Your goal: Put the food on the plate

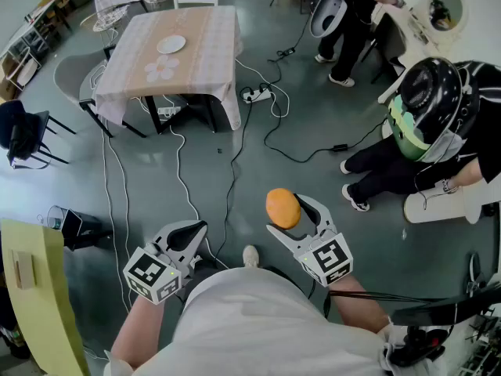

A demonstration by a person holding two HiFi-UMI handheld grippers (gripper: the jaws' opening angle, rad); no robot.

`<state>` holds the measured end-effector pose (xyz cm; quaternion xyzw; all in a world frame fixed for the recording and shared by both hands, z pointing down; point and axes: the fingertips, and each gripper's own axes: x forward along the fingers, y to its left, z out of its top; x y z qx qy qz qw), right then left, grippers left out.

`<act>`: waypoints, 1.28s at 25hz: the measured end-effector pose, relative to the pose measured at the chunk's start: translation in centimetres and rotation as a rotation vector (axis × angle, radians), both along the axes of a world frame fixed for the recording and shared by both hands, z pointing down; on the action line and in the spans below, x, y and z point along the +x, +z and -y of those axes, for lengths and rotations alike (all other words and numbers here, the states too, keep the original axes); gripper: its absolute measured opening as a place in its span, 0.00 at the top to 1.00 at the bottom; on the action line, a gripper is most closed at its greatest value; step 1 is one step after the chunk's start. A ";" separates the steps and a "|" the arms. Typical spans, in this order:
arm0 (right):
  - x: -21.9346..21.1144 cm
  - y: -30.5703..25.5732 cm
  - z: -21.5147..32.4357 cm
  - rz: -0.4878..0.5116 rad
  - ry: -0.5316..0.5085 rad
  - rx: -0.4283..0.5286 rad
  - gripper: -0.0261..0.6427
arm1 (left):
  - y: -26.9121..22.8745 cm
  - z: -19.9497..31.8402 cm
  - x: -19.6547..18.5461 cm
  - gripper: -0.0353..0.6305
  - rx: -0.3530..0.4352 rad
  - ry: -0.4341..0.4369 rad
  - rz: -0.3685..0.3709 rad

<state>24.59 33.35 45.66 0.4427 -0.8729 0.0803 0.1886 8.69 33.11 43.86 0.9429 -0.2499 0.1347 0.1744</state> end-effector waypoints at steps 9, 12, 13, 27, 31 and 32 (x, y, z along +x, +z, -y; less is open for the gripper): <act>5.4 0.4 -1.3 -0.012 -0.002 0.022 0.41 | 0.3 -3.1 5.0 0.93 -0.013 0.013 0.021; 6.1 0.8 -1.4 0.011 0.015 0.006 0.40 | -0.1 -3.1 5.4 0.93 -0.009 0.003 0.028; 6.1 0.9 -1.3 0.014 0.014 -0.002 0.41 | -0.3 -3.0 5.4 0.93 -0.006 -0.003 0.029; -2.5 0.7 9.2 -0.019 -0.089 -0.043 0.41 | -1.3 6.9 -1.2 0.93 -0.005 -0.057 -0.012; -6.7 -0.1 14.7 -0.062 -0.117 -0.018 0.41 | -1.8 12.7 -4.9 0.93 0.015 -0.067 -0.055; -7.7 -0.2 16.2 -0.070 -0.117 -0.018 0.41 | -2.0 13.9 -6.0 0.93 0.014 -0.067 -0.071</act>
